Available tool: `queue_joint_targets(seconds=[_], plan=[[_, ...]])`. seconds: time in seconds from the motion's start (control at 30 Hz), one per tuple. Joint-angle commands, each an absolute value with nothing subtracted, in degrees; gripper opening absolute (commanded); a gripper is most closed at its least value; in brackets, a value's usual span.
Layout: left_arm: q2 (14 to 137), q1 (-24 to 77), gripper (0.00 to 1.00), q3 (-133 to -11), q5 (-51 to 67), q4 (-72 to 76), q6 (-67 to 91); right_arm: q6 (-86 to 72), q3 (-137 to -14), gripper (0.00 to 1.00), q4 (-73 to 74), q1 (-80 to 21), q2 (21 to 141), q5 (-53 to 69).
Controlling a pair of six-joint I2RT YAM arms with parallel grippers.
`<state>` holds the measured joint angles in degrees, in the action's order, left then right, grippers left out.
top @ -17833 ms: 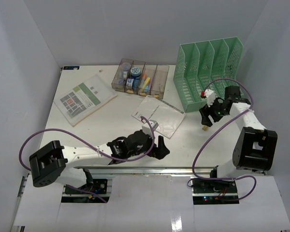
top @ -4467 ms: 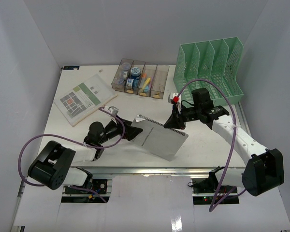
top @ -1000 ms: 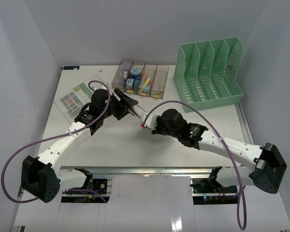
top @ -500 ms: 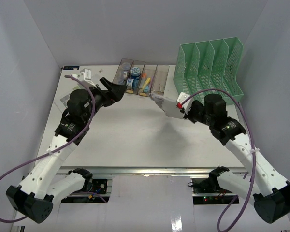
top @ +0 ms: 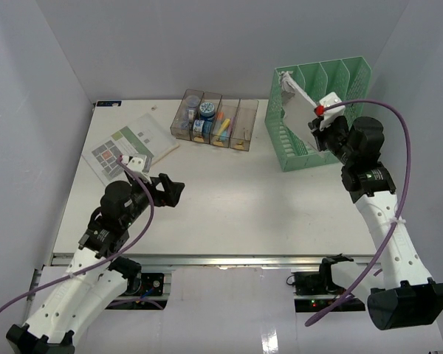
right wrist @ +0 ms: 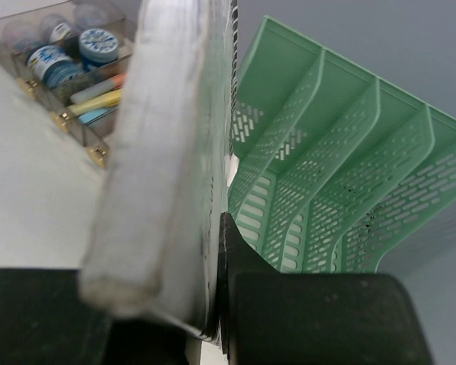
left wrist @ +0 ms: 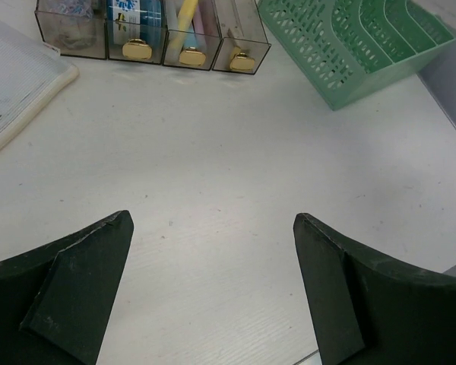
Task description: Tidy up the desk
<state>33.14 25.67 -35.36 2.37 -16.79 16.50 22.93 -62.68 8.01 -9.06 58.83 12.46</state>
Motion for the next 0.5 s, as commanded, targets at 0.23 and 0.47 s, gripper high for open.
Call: queue_joint_targets(seconds=[0.23,0.47], plan=[[26.1,25.6,0.98,-31.0,2.4,-17.8,12.3,11.5,-62.8,0.08,-14.2,-6.5,65.8,12.2],[26.6,25.6,0.98,-31.0,3.0,-17.6,12.2,10.1,-62.5,0.08,-19.1,-6.5,70.5,10.8]])
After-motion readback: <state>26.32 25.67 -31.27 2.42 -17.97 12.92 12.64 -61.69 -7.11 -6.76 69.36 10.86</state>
